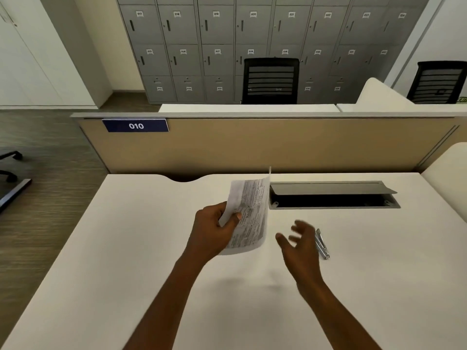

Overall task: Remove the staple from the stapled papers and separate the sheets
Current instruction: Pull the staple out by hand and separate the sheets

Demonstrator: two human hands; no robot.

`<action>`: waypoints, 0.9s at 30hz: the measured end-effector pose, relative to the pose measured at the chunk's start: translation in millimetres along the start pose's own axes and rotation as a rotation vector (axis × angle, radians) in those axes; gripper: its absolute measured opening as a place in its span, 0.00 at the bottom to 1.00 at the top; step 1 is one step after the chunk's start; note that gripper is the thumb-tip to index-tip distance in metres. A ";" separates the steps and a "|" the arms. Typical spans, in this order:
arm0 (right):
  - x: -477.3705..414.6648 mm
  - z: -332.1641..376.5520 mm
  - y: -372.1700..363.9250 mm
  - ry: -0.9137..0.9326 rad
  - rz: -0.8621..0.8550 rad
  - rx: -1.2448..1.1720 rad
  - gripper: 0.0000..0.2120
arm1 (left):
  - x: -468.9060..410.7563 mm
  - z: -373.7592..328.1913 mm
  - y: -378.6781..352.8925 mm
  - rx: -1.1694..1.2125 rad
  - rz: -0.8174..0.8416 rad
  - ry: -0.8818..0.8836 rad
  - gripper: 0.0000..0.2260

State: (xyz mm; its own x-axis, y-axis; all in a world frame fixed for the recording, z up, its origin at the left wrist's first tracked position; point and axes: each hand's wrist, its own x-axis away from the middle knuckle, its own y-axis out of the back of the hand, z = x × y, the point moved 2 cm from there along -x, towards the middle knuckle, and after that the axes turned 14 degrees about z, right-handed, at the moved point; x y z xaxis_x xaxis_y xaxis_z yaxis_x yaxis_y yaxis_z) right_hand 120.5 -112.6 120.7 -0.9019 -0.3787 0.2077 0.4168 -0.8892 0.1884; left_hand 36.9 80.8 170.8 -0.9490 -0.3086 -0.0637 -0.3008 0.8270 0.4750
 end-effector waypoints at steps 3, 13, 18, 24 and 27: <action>-2.3 55.4 13.4 0.417 0.004 0.257 0.29 | -3.1 -13.2 14.8 -0.106 0.056 -0.034 0.09; -14.2 140.1 25.5 0.644 0.471 0.523 0.27 | -16.4 -62.2 48.1 -0.484 0.343 -0.087 0.11; -15.3 125.0 18.9 0.638 0.562 0.294 0.14 | -21.4 -67.6 47.7 -0.570 0.418 -0.069 0.13; -14.9 95.1 16.5 0.604 0.466 0.097 0.09 | -22.5 -59.2 38.8 -0.618 0.455 -0.054 0.12; -17.3 82.8 20.5 0.572 0.411 0.045 0.08 | -23.0 -47.1 46.5 -0.610 0.460 -0.016 0.09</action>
State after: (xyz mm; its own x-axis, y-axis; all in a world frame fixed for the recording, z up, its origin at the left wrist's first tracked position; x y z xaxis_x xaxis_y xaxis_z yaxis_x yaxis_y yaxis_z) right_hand 154.1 -103.0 200.4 -0.5837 -0.7679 -0.2639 0.7294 -0.6386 0.2450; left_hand 49.2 104.2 235.7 -0.9690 0.0148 0.2468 0.2254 0.4628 0.8573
